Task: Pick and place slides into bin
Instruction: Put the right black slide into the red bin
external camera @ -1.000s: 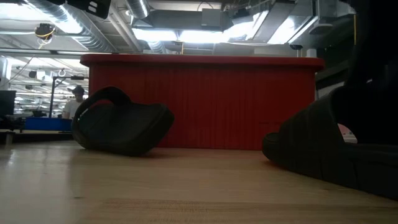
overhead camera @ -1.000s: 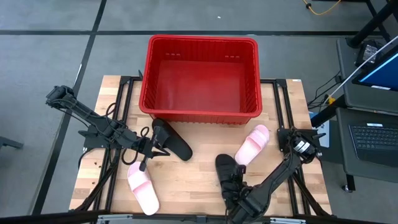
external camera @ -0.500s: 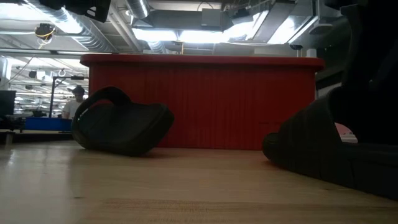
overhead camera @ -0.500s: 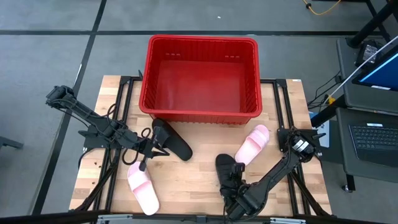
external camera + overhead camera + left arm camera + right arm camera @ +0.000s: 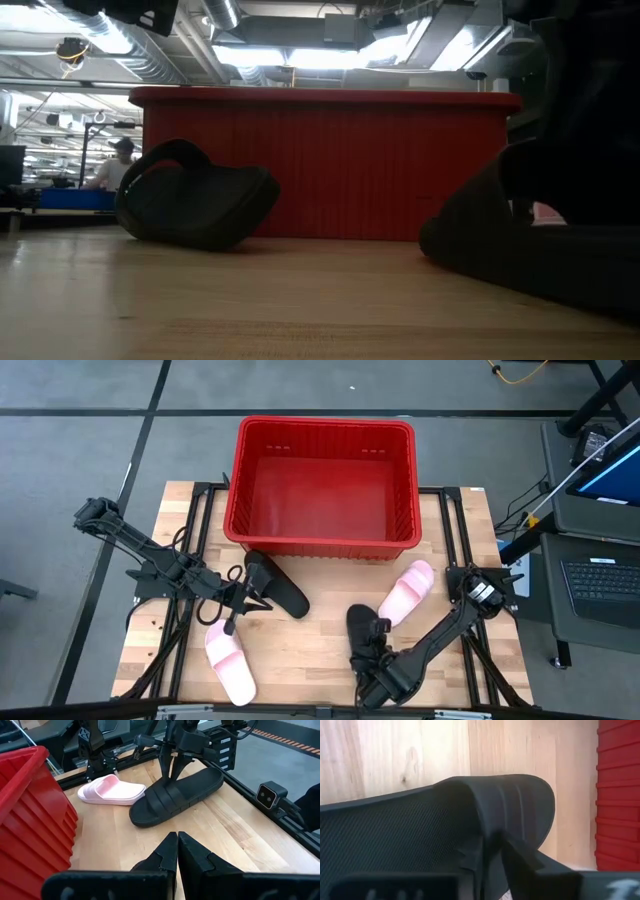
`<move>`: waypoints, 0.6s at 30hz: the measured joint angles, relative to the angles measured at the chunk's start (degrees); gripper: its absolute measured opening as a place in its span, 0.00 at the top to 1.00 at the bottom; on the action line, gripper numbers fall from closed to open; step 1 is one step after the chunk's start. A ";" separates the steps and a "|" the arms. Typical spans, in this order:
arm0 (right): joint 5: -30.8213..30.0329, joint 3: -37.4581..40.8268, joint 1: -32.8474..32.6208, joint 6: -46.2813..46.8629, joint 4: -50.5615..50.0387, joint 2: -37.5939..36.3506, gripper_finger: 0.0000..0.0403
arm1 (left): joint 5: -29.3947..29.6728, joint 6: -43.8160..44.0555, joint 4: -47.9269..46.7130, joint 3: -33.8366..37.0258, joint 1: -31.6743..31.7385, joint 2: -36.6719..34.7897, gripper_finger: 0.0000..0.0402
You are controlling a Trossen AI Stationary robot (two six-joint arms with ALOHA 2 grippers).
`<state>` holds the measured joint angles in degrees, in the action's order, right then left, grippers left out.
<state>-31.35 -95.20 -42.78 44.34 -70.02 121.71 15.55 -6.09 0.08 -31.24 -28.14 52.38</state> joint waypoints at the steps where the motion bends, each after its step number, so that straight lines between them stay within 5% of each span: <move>1: -0.08 -0.02 0.10 -0.06 -0.04 0.00 0.88 | 0.00 0.46 0.00 0.00 0.00 0.00 0.98; 4: 0.07 -0.09 0.26 -0.22 -0.11 0.00 0.96 | 0.00 0.88 0.00 0.00 0.00 0.00 0.98; 18: 1.32 -0.70 0.28 -1.42 -0.92 0.00 0.97 | 0.00 0.88 0.13 0.00 0.00 0.00 0.99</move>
<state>-30.04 -95.90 -42.50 42.92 -70.94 121.71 15.55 -5.21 0.21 -31.24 -28.14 52.38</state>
